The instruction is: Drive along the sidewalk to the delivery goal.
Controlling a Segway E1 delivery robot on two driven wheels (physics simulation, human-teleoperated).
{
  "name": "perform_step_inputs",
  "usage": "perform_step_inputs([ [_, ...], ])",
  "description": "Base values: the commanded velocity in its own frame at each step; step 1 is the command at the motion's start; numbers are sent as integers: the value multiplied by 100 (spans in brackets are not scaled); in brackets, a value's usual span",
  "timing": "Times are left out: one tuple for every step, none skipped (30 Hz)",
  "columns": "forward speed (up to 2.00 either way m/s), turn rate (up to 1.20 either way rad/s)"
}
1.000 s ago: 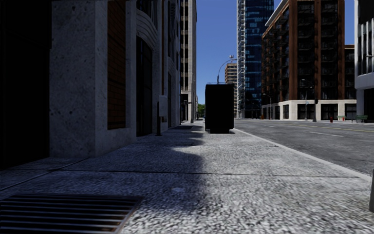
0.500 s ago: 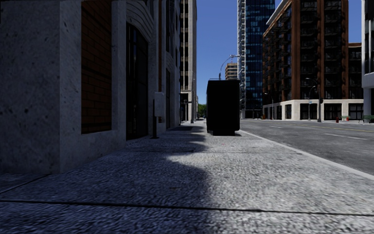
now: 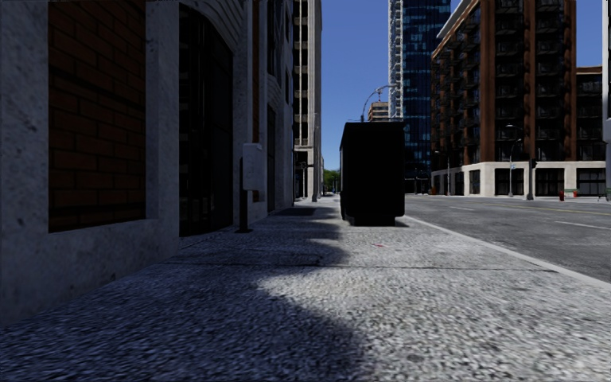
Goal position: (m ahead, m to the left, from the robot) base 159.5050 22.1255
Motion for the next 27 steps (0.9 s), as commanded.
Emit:
perform_step_inputs([
  [200,0],
  [200,0],
  [200,0],
  [200,0],
  [200,0],
  [200,0],
  [200,0],
  [200,0],
  [200,0],
  [200,0],
  [200,0],
  [200,0],
  [200,0],
  [200,0],
  [200,0],
  [200,0],
  [200,0],
  [200,0],
  [200,0],
  [200,0],
  [200,0],
  [200,0],
  [200,0],
  [200,0],
  [200,0],
  [200,0],
  [200,0],
])
